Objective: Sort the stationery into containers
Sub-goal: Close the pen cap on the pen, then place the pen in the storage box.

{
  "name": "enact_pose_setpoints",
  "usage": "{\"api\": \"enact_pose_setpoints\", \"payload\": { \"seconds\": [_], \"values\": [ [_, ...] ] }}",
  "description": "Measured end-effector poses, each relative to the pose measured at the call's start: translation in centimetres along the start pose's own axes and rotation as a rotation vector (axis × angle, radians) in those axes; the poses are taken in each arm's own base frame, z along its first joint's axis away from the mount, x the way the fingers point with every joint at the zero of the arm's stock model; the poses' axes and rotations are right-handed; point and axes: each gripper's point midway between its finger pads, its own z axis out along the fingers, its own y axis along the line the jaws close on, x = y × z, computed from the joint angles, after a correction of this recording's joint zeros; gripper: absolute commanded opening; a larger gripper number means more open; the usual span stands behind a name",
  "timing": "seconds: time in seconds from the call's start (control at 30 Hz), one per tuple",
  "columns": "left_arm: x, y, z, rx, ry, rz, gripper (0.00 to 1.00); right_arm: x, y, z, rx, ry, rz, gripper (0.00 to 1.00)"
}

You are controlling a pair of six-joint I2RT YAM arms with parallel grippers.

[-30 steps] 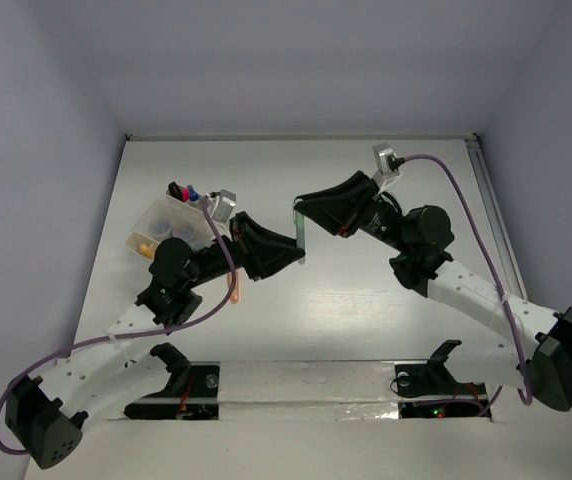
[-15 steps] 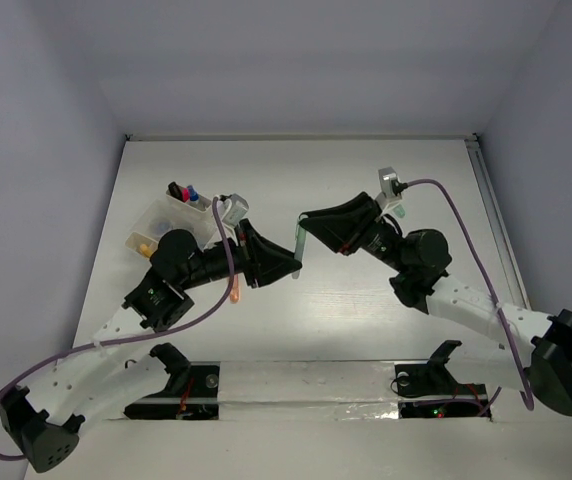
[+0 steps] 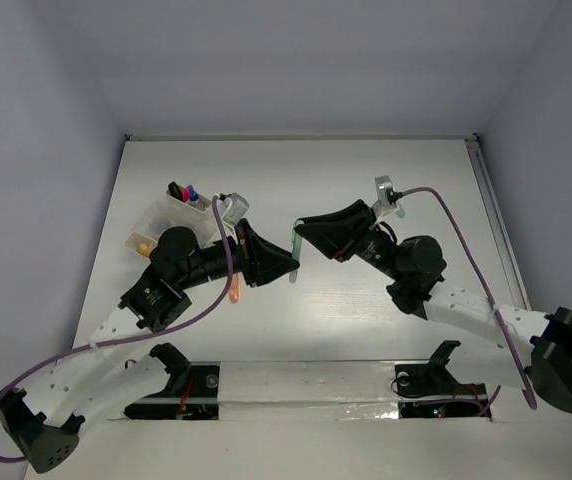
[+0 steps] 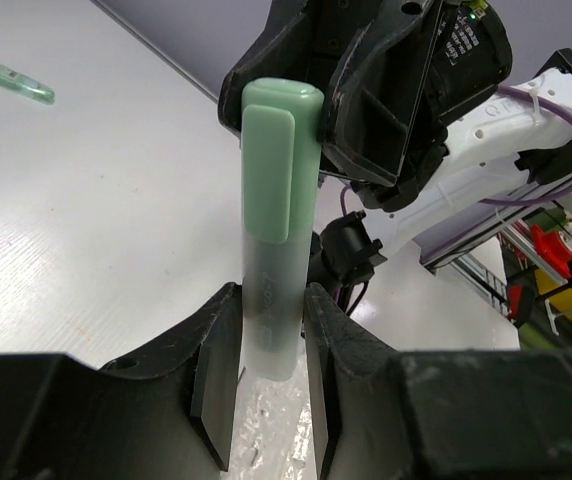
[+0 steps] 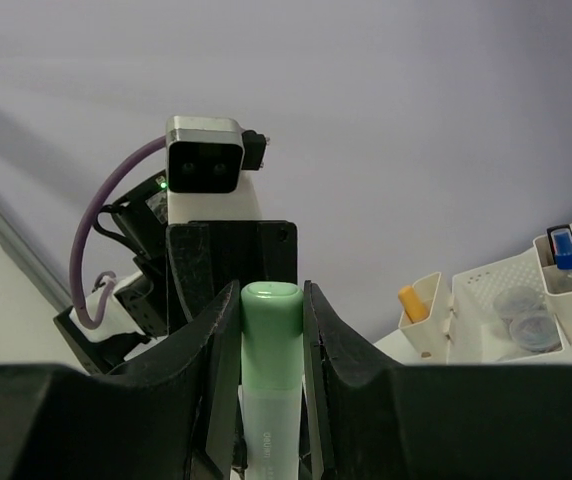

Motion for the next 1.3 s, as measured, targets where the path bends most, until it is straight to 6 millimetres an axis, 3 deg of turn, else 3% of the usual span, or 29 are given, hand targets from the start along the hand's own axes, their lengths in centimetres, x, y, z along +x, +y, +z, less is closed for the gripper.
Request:
{"api": "enact_pose_setpoints", "payload": {
  "seconds": [0.3,0.43,0.67,0.87,0.9,0.97,1.27,1.3],
  "values": [
    [0.2,0.3,-0.2,-0.021,0.021,-0.006,0.0,1.4,-0.3,-0.5,0.017,0.017,0.005,0.0],
    [-0.4,-0.1,-0.1,-0.006,-0.002,-0.001,0.0,0.6,0.4,-0.2,0.019,0.002,0.0,0.0],
    [-3.4,-1.1,-0.7,0.016,-0.142,0.054,0.0,-1.7,2.3,2.7,-0.011,-0.004,-0.048,0.0],
    [-4.2,0.0,-1.8,-0.041,-0.24,0.065,0.02,-1.3,1.7,5.2,0.011,0.055,-0.052,0.0],
    [-4.2,0.4,-2.0,-0.058,-0.252,0.064,0.16,-1.1,1.4,5.6,0.019,0.067,-0.049,0.0],
    [-4.4,0.9,-2.4,-0.092,-0.275,0.06,0.29,-0.6,0.8,6.4,0.029,0.092,-0.041,0.0],
    [-5.6,1.7,-5.3,-0.211,-0.363,0.109,0.76,1.7,-1.9,9.3,0.064,0.176,0.017,0.0],
    [-5.6,1.8,-5.6,-0.223,-0.37,0.119,0.93,2.0,-2.1,9.6,0.062,0.186,0.023,0.0]
  ]
}}
